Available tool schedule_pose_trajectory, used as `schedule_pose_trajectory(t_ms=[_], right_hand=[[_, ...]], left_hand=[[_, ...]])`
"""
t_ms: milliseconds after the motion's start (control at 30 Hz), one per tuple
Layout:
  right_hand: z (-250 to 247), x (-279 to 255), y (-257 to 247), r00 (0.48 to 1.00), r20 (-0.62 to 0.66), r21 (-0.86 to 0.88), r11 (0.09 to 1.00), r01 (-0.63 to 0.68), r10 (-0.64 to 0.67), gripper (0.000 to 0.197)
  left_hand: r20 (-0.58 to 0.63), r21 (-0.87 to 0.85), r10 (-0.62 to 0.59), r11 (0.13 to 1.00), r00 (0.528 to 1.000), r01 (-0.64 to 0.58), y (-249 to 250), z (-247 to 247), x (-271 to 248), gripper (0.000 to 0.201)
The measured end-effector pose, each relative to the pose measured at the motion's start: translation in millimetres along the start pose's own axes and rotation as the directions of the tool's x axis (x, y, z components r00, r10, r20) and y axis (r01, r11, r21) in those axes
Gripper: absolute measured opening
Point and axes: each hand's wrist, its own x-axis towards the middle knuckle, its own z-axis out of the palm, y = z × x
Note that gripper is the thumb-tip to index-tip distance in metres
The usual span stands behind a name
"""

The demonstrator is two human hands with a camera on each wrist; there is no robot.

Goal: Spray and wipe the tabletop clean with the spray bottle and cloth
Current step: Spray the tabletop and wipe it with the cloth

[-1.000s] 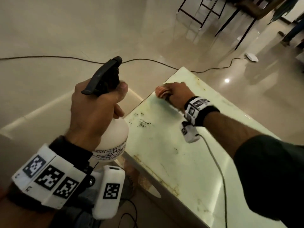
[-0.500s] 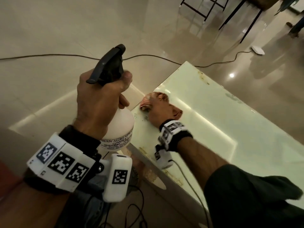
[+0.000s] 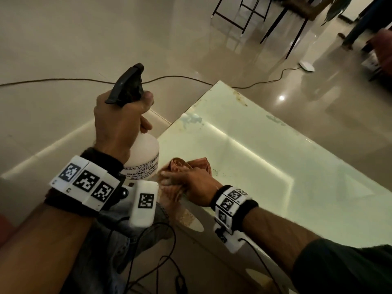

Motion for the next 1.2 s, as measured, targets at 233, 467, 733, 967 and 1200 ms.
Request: schedule_pose_trajectory(t_ms=[233, 467, 733, 967, 1200], right_hand=[[-65.2, -13.8, 32.1, 0.925, -0.252, 0.185, 0.953, -0.241, 0.283, 0.027], [-41.7, -55.9, 47.5, 0.648, -0.244, 0.251, 0.693, -0.676, 0.721, 0.046], [-16.0, -18.2, -9.1, 0.626, -0.198, 0.13, 0.653, -0.746, 0.754, 0.055], [11.5, 9.1, -53.5, 0.788, -0.227, 0.109, 0.819, -0.564, 0.572, 0.046], [13.2, -30.5, -44.6, 0.908, -0.171, 0.089, 0.924, -0.371, 0.381, 0.053]], left_hand=[[0.013, -0.005, -0.008, 1.0, 1.0, 0.008, -1.2, -1.5, -0.5, 0.007], [0.027, -0.034, -0.007, 0.999, 1.0, 0.008, -4.7, -1.0, 4.8, 0.008], [0.044, -0.057, -0.024, 0.998, 0.999, 0.027, -6.7, 3.9, 8.6, 0.032], [0.049, -0.06, -0.016, 0.998, 0.999, 0.019, -5.7, 4.5, 4.9, 0.023], [0.088, -0.048, -0.02, 0.999, 0.996, 0.024, -11.1, 9.2, 0.9, 0.03]])
